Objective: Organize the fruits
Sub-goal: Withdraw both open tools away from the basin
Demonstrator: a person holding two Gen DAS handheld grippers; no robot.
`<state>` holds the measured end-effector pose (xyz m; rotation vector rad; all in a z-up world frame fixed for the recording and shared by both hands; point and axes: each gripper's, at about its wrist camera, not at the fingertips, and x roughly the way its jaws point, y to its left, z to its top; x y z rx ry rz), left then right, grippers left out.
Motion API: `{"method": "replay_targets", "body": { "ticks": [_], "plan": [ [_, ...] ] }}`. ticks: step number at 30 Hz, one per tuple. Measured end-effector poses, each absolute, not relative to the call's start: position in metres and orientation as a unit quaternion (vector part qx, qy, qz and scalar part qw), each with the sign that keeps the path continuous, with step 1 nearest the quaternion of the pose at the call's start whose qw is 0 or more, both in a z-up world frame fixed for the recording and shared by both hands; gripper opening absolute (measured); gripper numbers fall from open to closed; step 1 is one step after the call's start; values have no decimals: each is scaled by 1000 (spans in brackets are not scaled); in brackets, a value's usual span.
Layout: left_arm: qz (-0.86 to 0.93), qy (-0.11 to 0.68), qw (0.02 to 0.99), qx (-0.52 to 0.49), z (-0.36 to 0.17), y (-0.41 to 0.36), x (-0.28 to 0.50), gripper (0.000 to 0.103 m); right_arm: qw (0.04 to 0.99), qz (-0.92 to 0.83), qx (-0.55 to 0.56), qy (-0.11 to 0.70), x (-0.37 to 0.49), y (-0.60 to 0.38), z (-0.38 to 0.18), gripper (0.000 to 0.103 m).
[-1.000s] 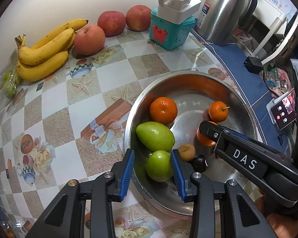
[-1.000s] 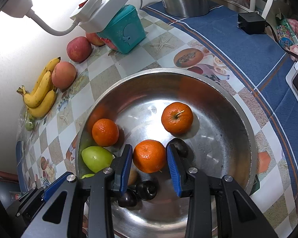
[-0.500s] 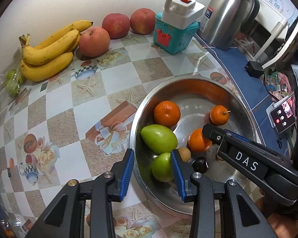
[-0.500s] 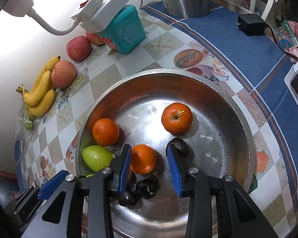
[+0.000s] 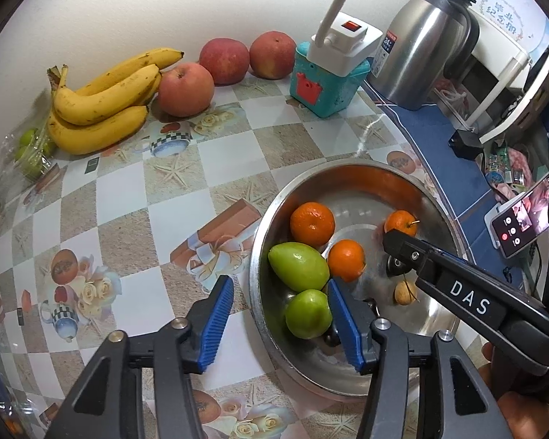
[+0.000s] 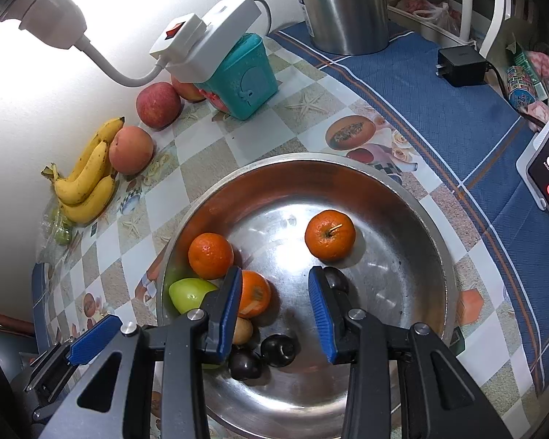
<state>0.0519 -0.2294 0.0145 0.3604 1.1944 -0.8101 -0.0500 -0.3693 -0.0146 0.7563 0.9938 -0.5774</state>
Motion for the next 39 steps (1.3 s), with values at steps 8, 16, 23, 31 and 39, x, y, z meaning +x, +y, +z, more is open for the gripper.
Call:
{"method": "replay_targets", "body": {
  "ticks": [8,16,23,31,39],
  "plan": [
    [-309,550,763,142,12,-209,77,66,772,-271,345,459,-52,-370,-14,62],
    [-189,541,811,120,9,-169,111,86,781,-258,315,474,-40,-360,-16,75],
    [-151,537,823,109,7,-152,119,92,786,-246,294,485,-32,-350,-19,85],
    [-132,526,833,112,7,-145,118,94,796,-238,284,478,-27,-340,-18,86],
    [-95,494,853,141,10,-138,108,93,806,-229,265,477,-24,-330,-13,86]
  ]
}}
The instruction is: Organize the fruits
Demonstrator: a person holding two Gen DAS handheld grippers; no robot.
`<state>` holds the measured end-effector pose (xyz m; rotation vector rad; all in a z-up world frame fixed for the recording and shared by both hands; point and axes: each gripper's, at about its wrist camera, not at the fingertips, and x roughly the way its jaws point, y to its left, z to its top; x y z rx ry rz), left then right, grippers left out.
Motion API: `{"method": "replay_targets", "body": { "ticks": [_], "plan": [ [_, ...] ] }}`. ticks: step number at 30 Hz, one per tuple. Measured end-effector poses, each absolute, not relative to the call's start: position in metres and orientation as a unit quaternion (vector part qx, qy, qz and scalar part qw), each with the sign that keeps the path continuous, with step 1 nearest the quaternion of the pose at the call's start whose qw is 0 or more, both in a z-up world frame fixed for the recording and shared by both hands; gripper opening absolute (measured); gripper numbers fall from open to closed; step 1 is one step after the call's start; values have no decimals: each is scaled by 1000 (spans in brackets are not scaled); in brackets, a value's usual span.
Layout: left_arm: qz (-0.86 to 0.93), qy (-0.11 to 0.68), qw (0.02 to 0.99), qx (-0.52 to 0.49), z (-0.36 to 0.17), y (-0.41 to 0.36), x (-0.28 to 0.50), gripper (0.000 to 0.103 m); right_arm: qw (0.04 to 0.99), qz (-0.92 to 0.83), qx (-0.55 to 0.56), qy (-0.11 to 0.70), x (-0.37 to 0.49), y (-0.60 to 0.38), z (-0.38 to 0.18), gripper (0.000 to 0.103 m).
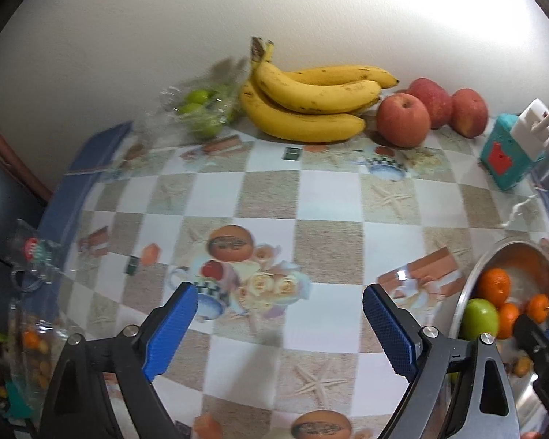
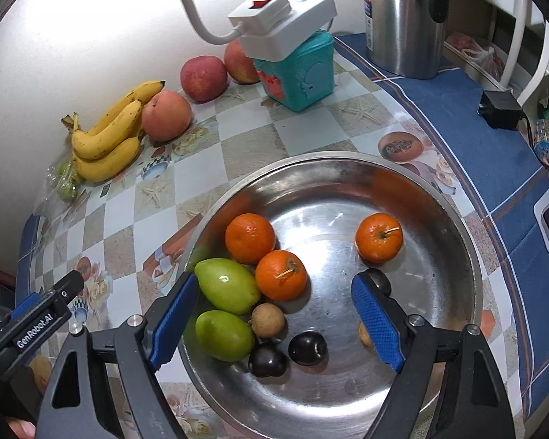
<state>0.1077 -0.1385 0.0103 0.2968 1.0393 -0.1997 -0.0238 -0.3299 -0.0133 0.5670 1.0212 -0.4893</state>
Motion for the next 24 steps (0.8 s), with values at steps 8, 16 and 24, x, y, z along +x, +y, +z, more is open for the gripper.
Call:
{"method": "replay_targets", "body": {
  "ticks": [8,16,24],
  "plan": [
    [-69,496,849,167,3,-131,94,93,814,-217,251,477,-24,-317,-7,86],
    [-52,509,842,169,2,-107,79,93,820,-212,229,480,-35,-299,-1,86],
    [-54,514,835,187,4,-85,49,93,826,-197,220,480,-55,-272,-1,86]
  ]
}}
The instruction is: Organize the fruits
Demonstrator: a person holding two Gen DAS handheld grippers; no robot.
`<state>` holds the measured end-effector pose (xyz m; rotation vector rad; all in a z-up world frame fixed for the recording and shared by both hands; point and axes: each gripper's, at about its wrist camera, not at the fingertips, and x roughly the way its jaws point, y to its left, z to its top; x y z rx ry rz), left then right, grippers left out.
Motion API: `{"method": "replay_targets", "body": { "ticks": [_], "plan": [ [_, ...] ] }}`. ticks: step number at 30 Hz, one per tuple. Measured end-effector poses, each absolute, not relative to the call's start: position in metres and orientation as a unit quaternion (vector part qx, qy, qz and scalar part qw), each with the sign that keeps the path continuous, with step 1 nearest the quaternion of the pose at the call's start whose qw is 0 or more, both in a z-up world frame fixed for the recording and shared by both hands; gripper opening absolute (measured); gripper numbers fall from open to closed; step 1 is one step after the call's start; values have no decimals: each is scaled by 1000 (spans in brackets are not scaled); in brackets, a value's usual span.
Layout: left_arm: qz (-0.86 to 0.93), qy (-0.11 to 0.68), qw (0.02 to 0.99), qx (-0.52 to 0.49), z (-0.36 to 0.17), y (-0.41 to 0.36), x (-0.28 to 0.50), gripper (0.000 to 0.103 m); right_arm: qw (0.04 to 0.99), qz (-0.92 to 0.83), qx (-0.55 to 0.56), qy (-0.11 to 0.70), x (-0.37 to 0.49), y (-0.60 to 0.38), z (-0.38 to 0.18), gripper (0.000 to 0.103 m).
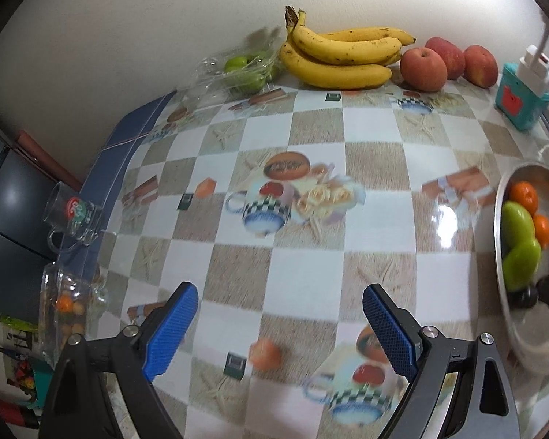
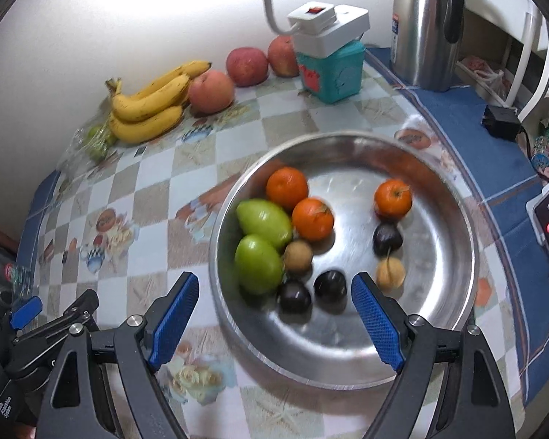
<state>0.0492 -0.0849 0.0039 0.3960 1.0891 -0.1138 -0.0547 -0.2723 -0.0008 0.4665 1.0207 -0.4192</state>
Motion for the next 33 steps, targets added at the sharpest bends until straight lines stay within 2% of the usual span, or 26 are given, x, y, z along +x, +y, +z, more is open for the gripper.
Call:
{"method": "replay_targets", "body": {
  "ticks": [14,33],
  "plan": [
    [-69,487,845,211,12,-64,10,94,830,-196,188,488,-89,-240,-4,86],
    [-89,497,841,196,7,-51,-5,93,826,-200,189,493,-103,-235,-11,86]
  ]
}}
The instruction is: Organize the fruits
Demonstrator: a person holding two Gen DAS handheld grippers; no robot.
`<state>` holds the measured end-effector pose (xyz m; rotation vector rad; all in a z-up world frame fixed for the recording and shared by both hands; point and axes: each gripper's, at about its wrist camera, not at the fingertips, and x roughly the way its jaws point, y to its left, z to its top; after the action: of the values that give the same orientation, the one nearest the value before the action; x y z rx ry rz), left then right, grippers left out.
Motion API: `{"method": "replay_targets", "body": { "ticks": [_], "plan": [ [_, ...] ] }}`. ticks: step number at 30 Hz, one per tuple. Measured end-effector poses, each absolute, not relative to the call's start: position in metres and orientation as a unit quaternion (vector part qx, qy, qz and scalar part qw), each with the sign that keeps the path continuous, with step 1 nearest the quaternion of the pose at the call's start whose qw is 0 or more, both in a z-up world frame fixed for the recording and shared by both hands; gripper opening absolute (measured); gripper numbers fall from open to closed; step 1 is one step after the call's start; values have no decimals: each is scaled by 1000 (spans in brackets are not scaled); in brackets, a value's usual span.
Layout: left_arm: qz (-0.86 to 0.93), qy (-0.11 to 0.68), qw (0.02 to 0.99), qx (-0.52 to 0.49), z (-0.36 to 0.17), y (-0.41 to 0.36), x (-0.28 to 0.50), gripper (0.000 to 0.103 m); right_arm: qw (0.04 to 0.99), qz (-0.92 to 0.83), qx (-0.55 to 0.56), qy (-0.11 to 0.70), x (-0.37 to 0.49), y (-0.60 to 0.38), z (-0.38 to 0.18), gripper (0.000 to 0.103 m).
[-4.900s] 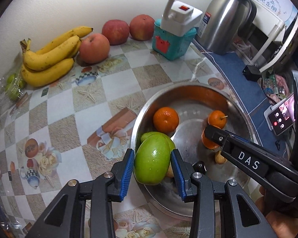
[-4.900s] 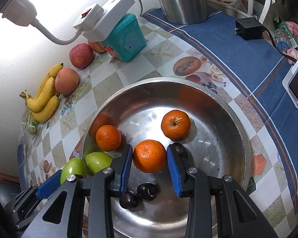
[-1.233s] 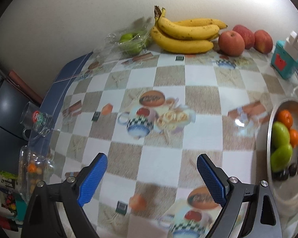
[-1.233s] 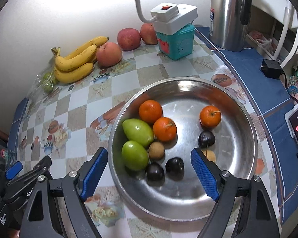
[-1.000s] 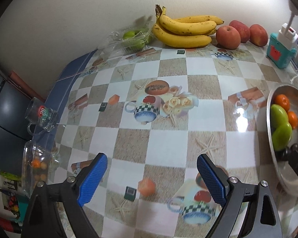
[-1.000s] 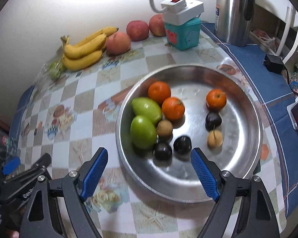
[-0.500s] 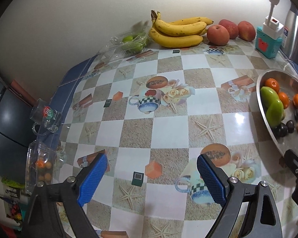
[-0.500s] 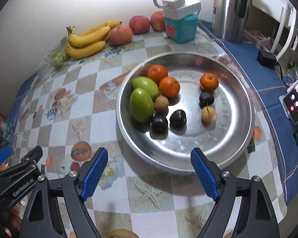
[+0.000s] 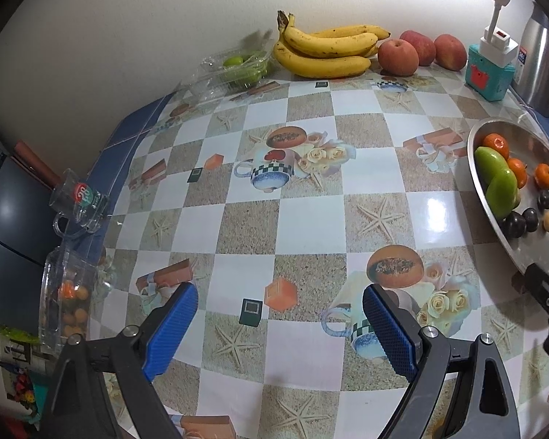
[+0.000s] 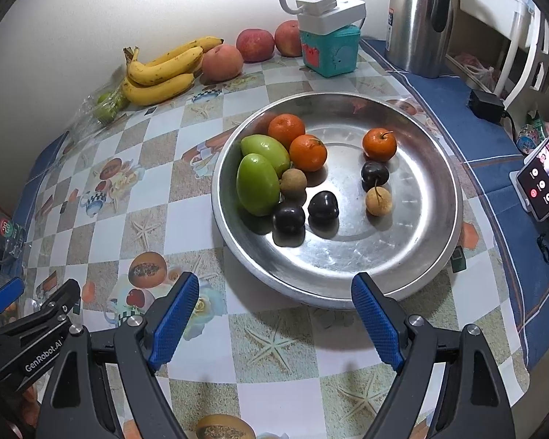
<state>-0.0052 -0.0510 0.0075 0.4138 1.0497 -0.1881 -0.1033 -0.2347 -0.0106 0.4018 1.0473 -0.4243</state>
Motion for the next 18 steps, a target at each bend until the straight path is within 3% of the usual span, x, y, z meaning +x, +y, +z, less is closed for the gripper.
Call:
{"method": "replay_targets", "body": {
  "ticks": [18],
  "plan": [
    [-97,514,835,170,7,-49,0,93,824,-198,191,495,-101,-235,-12,86]
  ]
}}
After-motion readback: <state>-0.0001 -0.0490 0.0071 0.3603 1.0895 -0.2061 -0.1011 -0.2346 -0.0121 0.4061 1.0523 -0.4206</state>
